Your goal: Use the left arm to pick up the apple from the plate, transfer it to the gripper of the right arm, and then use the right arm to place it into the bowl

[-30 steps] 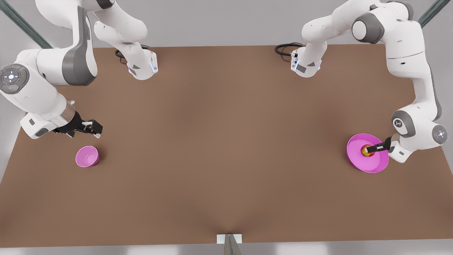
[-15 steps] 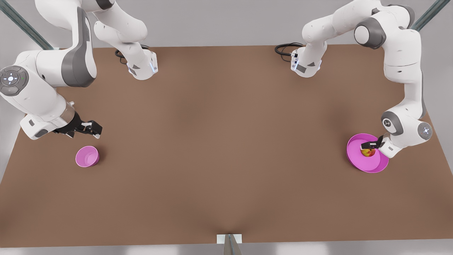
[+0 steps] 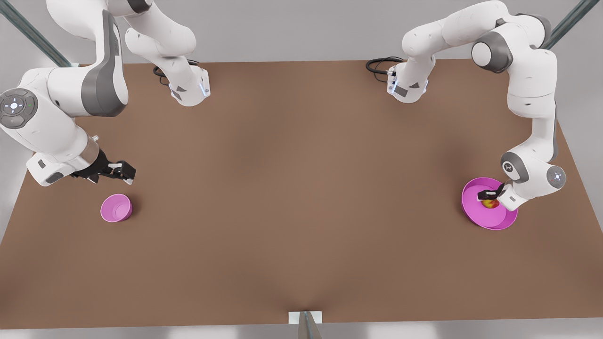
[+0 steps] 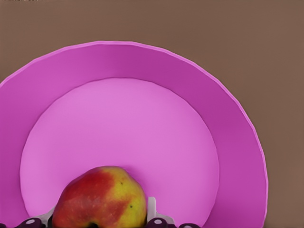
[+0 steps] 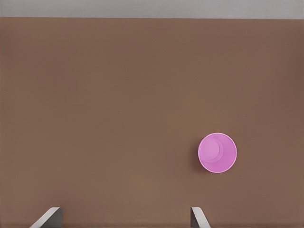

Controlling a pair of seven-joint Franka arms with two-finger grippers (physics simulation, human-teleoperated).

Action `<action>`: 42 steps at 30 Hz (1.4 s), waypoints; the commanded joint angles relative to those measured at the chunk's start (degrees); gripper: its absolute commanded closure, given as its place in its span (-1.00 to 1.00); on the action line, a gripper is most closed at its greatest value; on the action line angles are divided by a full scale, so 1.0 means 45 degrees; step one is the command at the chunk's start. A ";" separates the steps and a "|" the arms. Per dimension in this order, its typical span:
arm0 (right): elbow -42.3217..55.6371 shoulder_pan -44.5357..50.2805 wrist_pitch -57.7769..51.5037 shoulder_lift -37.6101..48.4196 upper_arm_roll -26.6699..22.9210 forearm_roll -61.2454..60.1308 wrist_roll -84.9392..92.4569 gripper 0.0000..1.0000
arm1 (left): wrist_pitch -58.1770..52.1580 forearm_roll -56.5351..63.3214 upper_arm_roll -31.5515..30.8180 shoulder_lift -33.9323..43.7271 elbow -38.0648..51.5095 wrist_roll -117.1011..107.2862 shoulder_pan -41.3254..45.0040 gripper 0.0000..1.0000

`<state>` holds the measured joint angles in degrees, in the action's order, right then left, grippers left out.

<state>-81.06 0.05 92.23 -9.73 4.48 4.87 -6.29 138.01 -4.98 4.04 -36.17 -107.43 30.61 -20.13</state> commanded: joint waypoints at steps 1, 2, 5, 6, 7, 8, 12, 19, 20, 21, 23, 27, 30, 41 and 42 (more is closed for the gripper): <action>0.0006 0.0008 -0.0008 0.0014 0.0001 -0.0007 -0.0009 -1.00 | 0.0113 0.0014 0.0000 0.0011 0.0005 0.0894 0.0000 -0.65; 0.0006 0.0008 -0.0008 0.0014 0.0001 -0.0007 -0.0009 -1.00 | 0.0113 0.0014 0.0000 0.0011 -0.0014 0.0894 0.0019 -0.64; 0.0006 -0.0031 -0.0008 0.0014 0.0001 -0.0007 -0.0009 -1.00 | 0.0113 0.0014 0.0000 0.0011 -0.0014 0.0894 0.0019 -0.51; 0.0006 -0.0031 -0.0008 0.0014 0.0001 -0.0007 -0.0009 -1.00 | 0.0093 0.0014 0.0000 0.0050 -0.0014 0.0894 0.0039 -0.47; 0.0006 -0.0031 -0.0008 0.0014 0.0001 -0.0007 -0.0009 -1.00 | 0.0093 0.0014 0.0000 0.0050 -0.0014 0.0874 0.0039 -0.45; 0.0006 -0.0031 0.0012 -0.0006 0.0001 -0.0007 -0.0009 -1.00 | 0.0093 0.0014 0.0000 0.0050 -0.0054 0.0874 0.0058 -0.44; 0.0006 -0.0031 0.0012 -0.0006 0.0001 -0.0007 -0.0009 -1.00 | -0.0024 0.0014 -0.0019 0.0499 -0.0054 0.0757 0.0312 -0.39; 0.0006 -0.0031 0.0012 -0.0006 0.0001 -0.0008 -0.0029 -1.00 | -0.0180 -0.0045 -0.0292 0.1924 0.0005 0.0035 0.1483 -0.39; 0.0006 -0.0031 0.0012 -0.0006 0.0001 -0.0007 -0.0029 -1.00 | -0.0239 -0.0356 -0.0448 0.2042 0.0025 -0.0394 0.1777 -0.39; 0.0006 0.0008 0.0012 -0.0006 0.0001 -0.0027 -0.0029 -1.00 | -0.0413 -0.0729 -0.0819 0.2100 0.0083 -0.1155 0.1952 -0.39; 0.0006 0.0008 0.0012 -0.0006 0.0021 -0.0027 -0.0068 -1.00 | -0.2502 -0.0826 -0.2166 0.2100 0.0941 -0.4904 0.2265 -0.39; 0.0026 0.0047 0.0090 -0.0006 0.0080 -0.0007 -0.0068 -1.00 | -0.6000 -0.3930 -0.4393 0.2042 0.2641 -1.1564 0.2343 -0.39; 0.0006 0.0223 0.0188 -0.0181 0.0158 -0.0573 -0.0205 -1.00 | -0.6430 -0.8245 -0.5156 0.1867 0.3169 -1.4399 0.2617 -0.39; -0.0364 -0.0324 0.2199 -0.2095 0.0334 -1.0748 0.1200 -1.00 | -0.3403 -1.0631 -0.5175 0.0226 0.5063 -1.4419 0.6249 -0.39; -0.0657 -0.0343 0.2277 -0.2232 0.0334 -1.1802 0.1981 -1.00 | -0.3189 -1.0864 -0.5175 0.0011 0.5298 -1.4341 0.6483 -0.39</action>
<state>-83.59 -1.46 98.21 -19.21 5.94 -37.01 -6.51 118.26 -51.34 -19.22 -35.68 -83.94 -10.96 8.23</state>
